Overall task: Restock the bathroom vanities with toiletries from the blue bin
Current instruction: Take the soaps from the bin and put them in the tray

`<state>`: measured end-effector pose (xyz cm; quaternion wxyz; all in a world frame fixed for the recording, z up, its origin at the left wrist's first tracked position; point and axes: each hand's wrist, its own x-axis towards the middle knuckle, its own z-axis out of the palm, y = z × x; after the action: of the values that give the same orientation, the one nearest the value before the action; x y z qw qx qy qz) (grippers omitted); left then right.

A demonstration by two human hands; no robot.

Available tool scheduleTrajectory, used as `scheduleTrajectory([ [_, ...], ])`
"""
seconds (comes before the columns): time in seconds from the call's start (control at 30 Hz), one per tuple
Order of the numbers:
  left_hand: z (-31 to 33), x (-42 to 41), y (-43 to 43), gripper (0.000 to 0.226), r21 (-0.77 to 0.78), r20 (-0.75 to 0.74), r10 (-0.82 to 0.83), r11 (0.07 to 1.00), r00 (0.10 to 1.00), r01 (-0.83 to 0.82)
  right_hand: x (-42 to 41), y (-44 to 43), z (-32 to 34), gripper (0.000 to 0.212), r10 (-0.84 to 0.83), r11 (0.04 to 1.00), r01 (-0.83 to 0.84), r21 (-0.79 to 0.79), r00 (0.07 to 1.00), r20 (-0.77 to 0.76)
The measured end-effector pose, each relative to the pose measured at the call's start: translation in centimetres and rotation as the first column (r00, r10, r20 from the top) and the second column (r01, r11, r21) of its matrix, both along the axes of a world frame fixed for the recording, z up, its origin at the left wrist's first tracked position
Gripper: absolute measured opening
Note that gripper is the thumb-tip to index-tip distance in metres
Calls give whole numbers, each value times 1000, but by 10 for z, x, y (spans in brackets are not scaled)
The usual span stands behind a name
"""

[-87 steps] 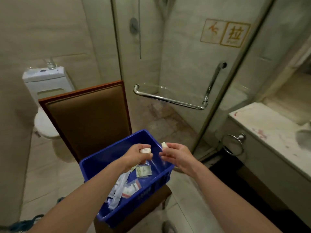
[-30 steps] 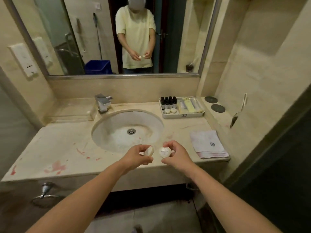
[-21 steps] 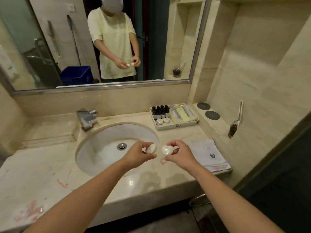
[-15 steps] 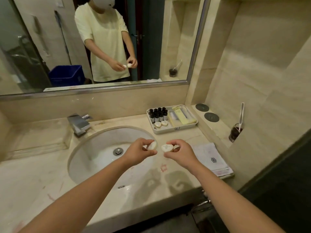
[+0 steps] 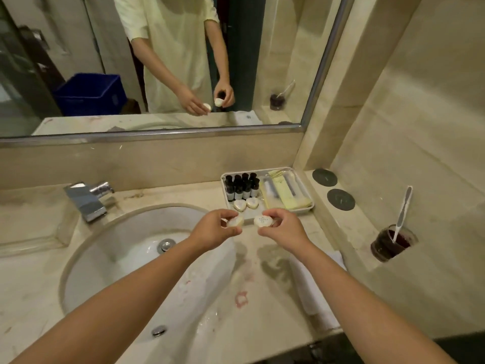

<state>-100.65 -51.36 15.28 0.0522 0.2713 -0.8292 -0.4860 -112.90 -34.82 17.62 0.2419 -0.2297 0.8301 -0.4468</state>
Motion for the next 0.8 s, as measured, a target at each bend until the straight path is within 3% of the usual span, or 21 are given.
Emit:
scheduleTrajectory([
  [0.23,-28,-70,-16,31,-149,91,62,988,994,-48,-79,-35,-32,35,98,987,-94,134,995,-26],
  [0.5,-55,-117,-27,31,-410,285,74,910,956,52,-128,-63,-74,30,281,915,-240,325,956,-83],
  [0.8,-67,-133,-33,34,-521,338,105,849,935,93,-145,-87,-94,27,442,813,-340,473,889,-120],
])
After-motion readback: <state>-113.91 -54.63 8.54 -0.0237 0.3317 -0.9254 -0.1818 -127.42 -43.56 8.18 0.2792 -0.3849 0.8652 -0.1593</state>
